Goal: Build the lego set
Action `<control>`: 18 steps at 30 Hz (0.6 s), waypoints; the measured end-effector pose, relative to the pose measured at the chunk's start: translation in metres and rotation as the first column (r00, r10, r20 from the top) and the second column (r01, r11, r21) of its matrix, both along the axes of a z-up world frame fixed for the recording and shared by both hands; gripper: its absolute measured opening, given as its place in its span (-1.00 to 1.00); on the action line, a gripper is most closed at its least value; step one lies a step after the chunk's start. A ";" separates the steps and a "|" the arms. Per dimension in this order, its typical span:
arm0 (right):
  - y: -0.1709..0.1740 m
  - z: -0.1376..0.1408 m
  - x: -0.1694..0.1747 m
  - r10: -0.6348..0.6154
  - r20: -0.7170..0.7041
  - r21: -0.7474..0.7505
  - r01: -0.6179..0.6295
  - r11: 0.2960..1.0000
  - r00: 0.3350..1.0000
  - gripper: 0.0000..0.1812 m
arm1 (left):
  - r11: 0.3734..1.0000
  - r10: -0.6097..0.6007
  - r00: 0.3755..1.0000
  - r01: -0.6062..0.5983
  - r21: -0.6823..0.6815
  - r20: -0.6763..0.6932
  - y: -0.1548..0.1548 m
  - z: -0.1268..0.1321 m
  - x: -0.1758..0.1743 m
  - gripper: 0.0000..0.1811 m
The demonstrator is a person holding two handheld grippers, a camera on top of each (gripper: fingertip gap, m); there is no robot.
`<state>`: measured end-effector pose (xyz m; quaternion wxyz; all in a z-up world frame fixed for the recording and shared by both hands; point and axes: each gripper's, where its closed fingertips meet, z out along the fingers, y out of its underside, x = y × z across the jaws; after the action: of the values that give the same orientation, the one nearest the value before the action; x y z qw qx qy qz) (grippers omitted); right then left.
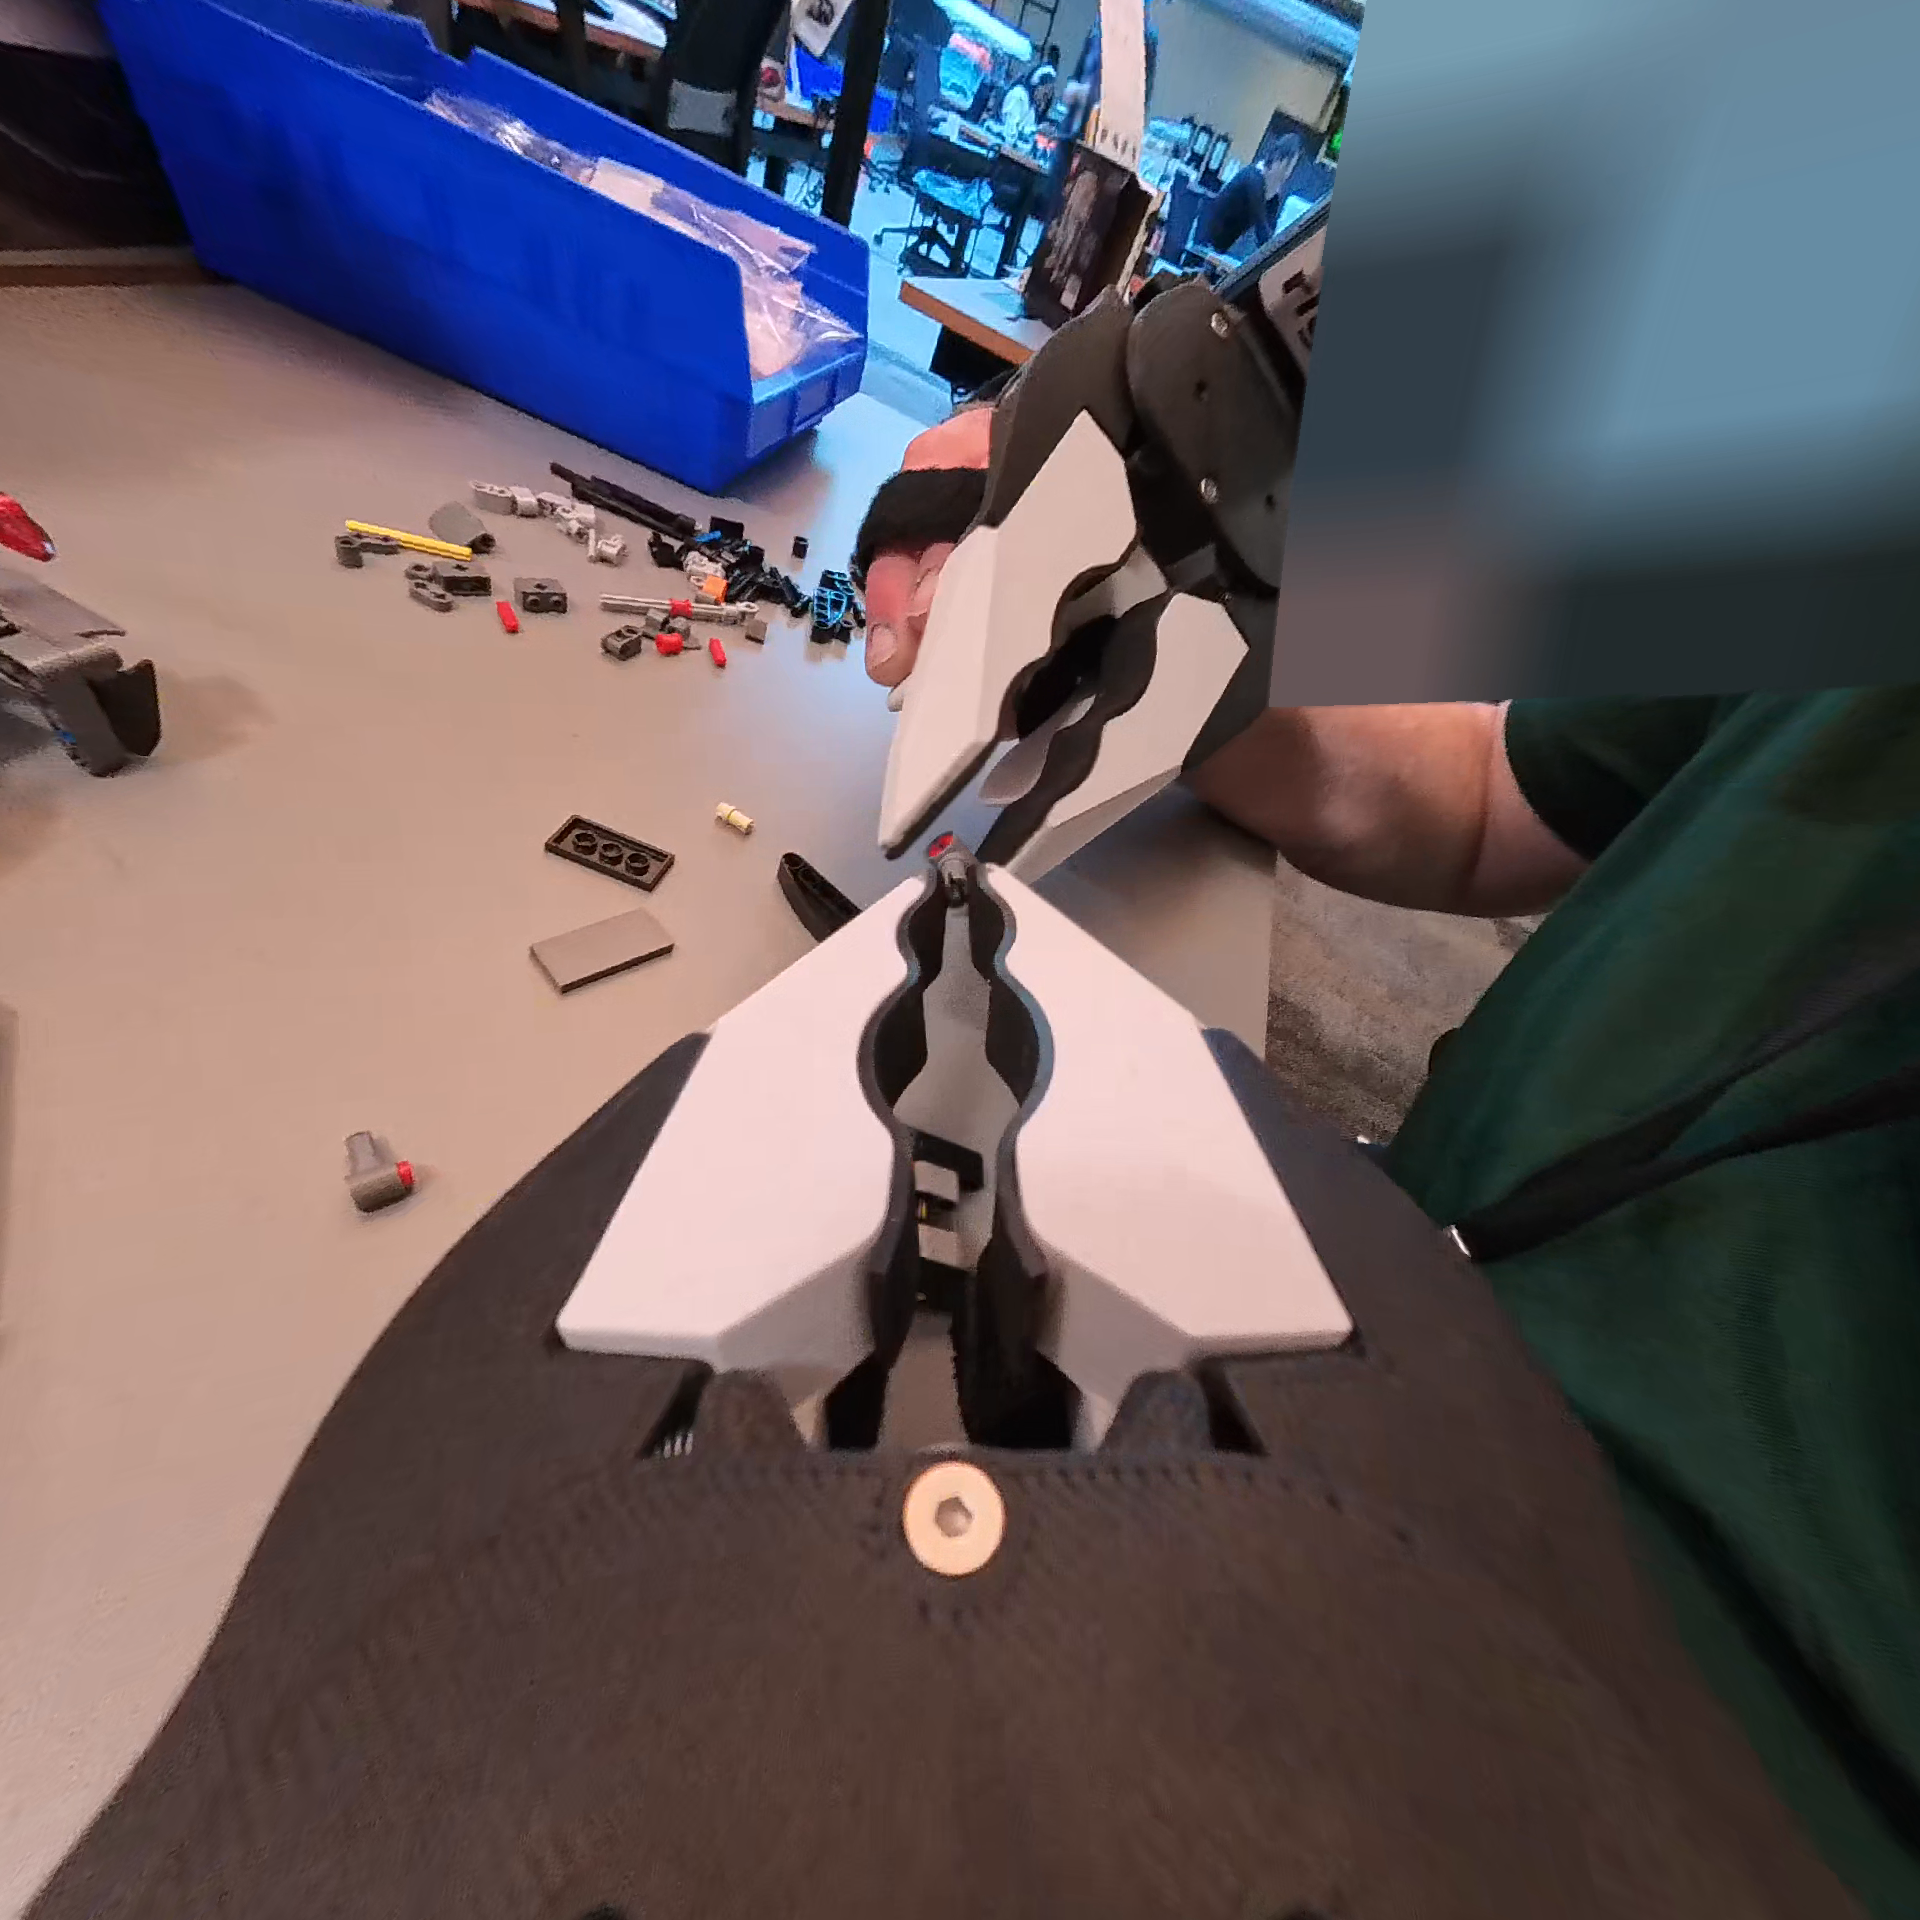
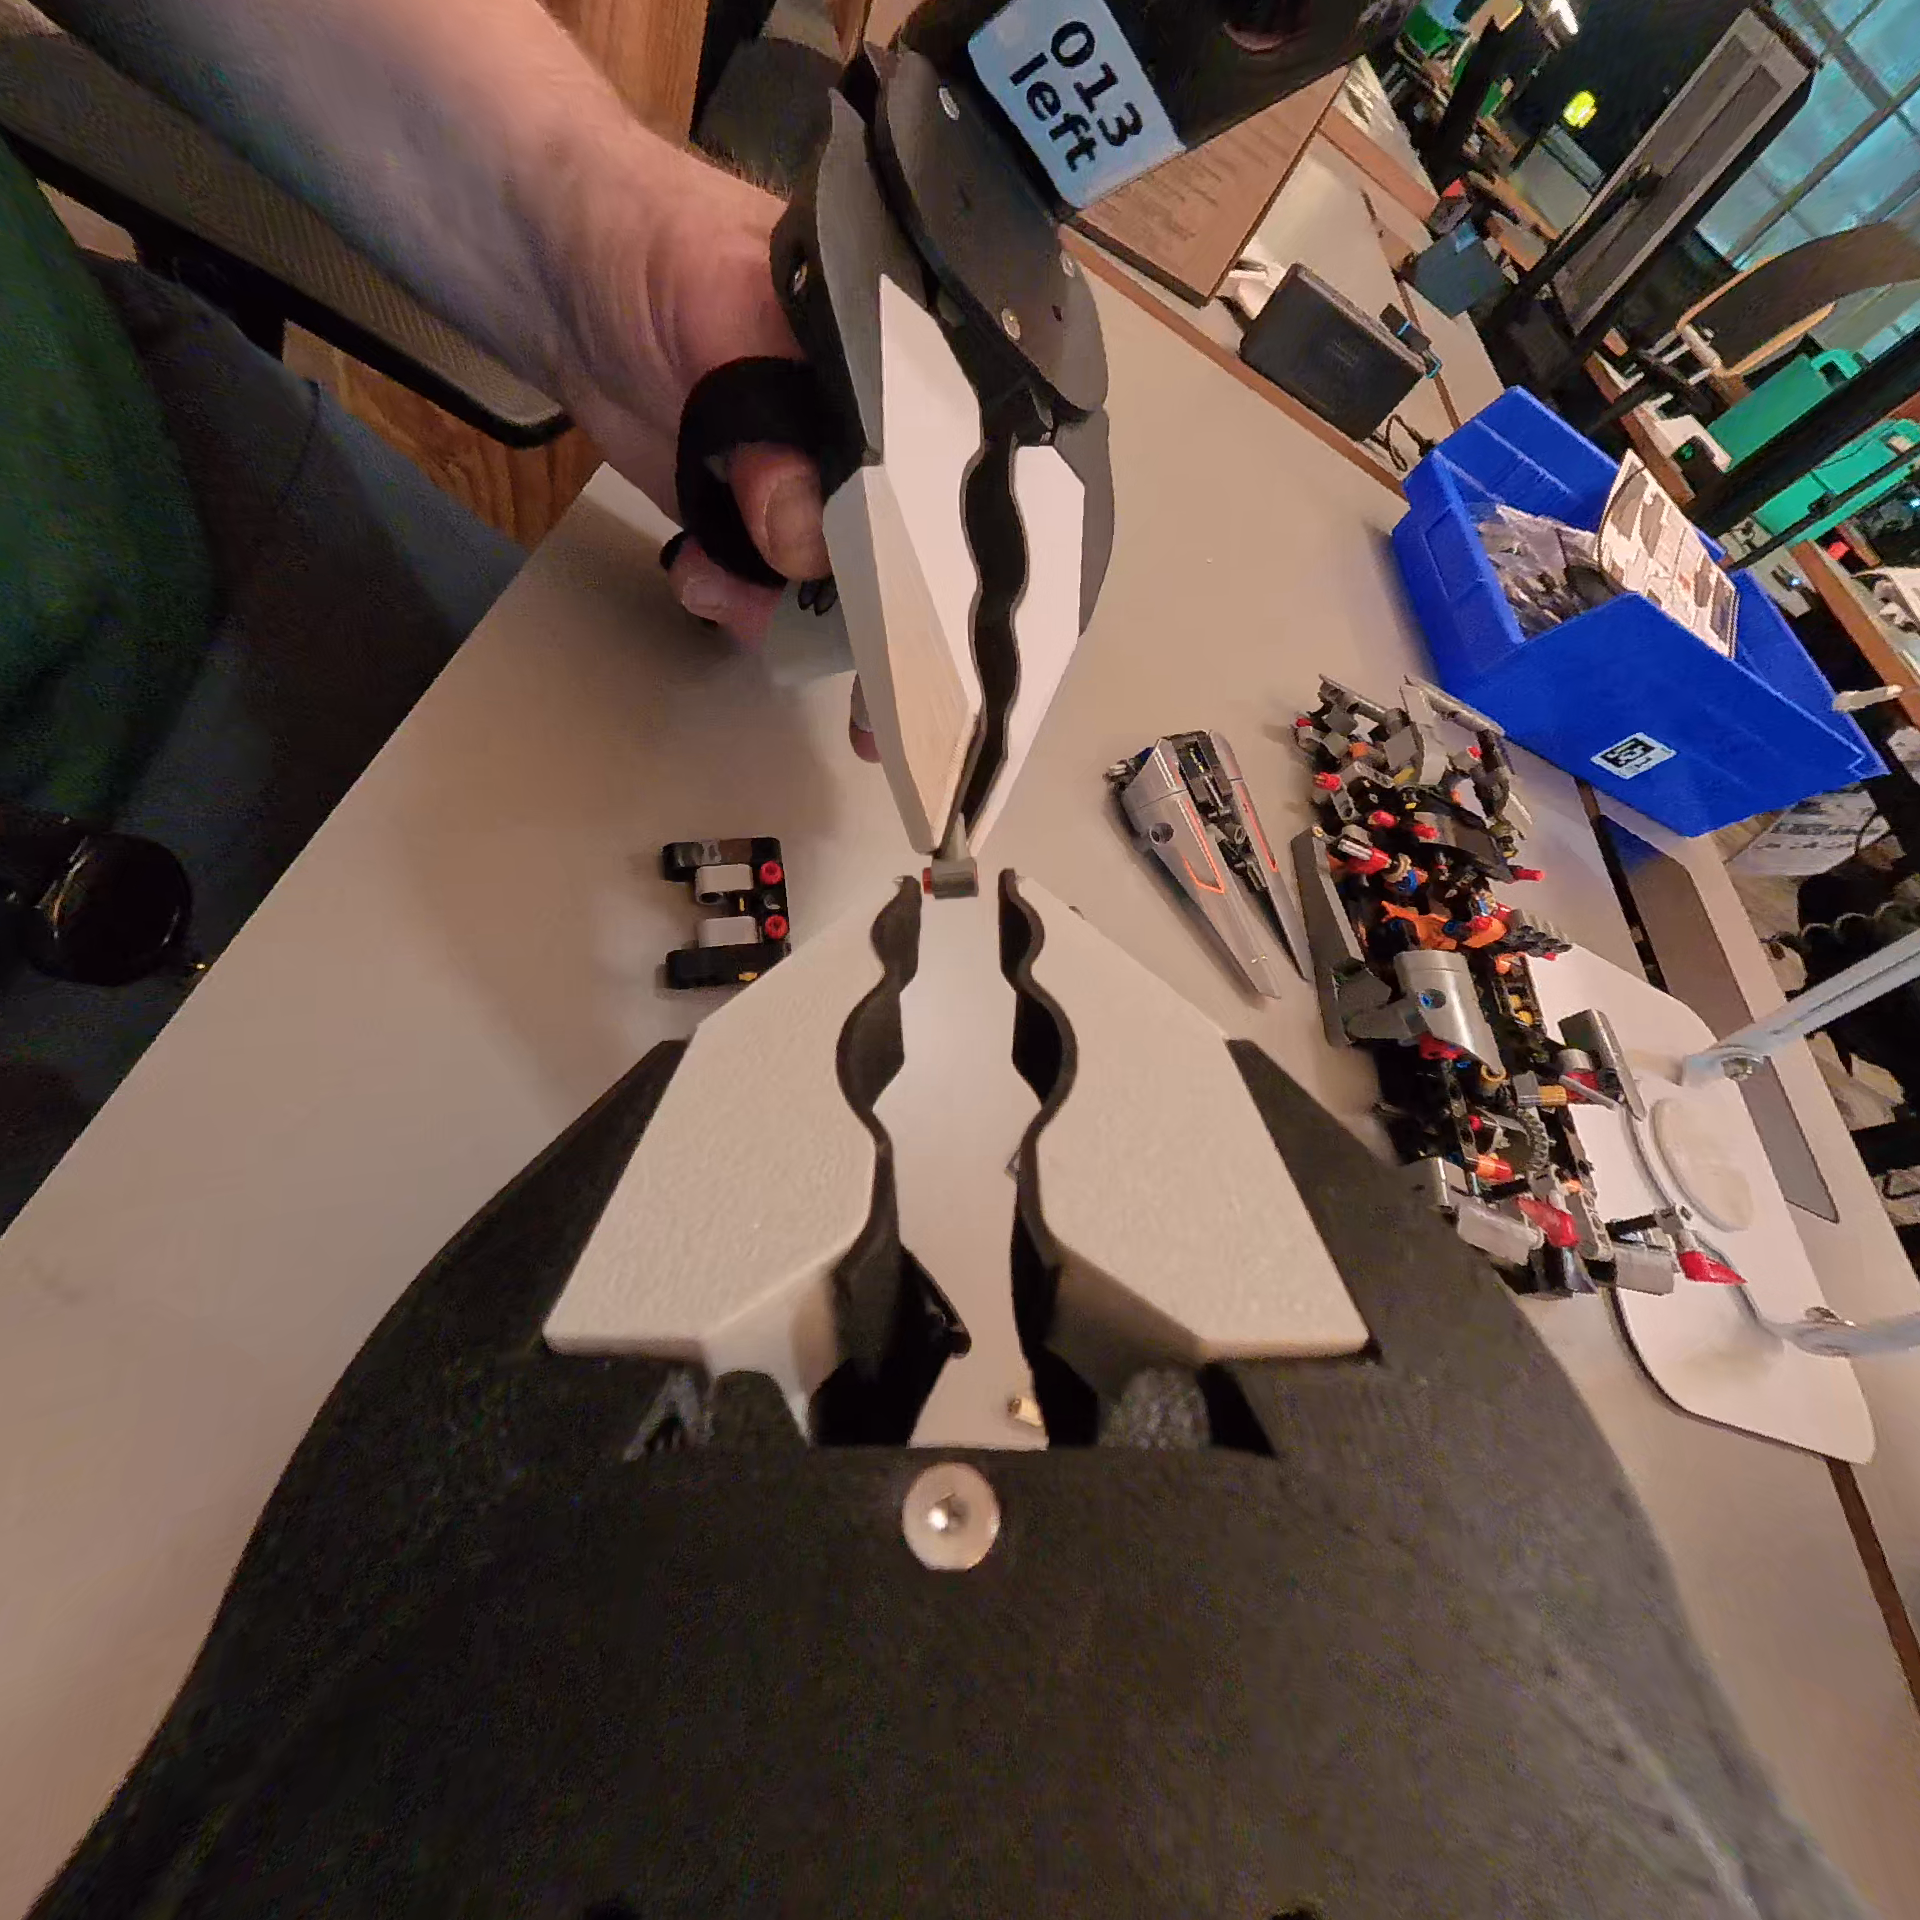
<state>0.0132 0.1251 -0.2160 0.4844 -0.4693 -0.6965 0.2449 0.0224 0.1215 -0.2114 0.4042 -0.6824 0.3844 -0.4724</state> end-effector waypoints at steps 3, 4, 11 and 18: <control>-0.004 0.002 0.000 0.024 -0.012 -0.009 -0.024 1.000 1.000 -0.90 | 1.000 -0.007 1.000 0.007 0.001 -0.002 -0.001 -0.001 0.001 -0.97; -0.005 0.002 0.000 0.026 -0.009 -0.011 -0.026 1.000 1.000 -0.91 | 1.000 -0.007 1.000 0.007 0.001 -0.001 -0.001 -0.001 0.001 -0.98; -0.005 0.001 0.001 0.029 -0.007 -0.059 -0.029 0.998 1.000 -0.91 | 0.999 -0.018 0.999 0.019 -0.029 0.027 -0.001 -0.002 0.001 -0.97; -0.007 0.003 0.001 0.042 -0.019 -0.060 -0.043 0.997 0.999 -0.91 | 0.998 -0.033 0.997 0.036 -0.047 0.065 -0.004 0.001 0.002 -0.97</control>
<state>0.0147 0.1180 -0.2128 0.4709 -0.4666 -0.6944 0.2800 0.0248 0.1179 -0.2104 0.3916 -0.6697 0.3716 -0.5100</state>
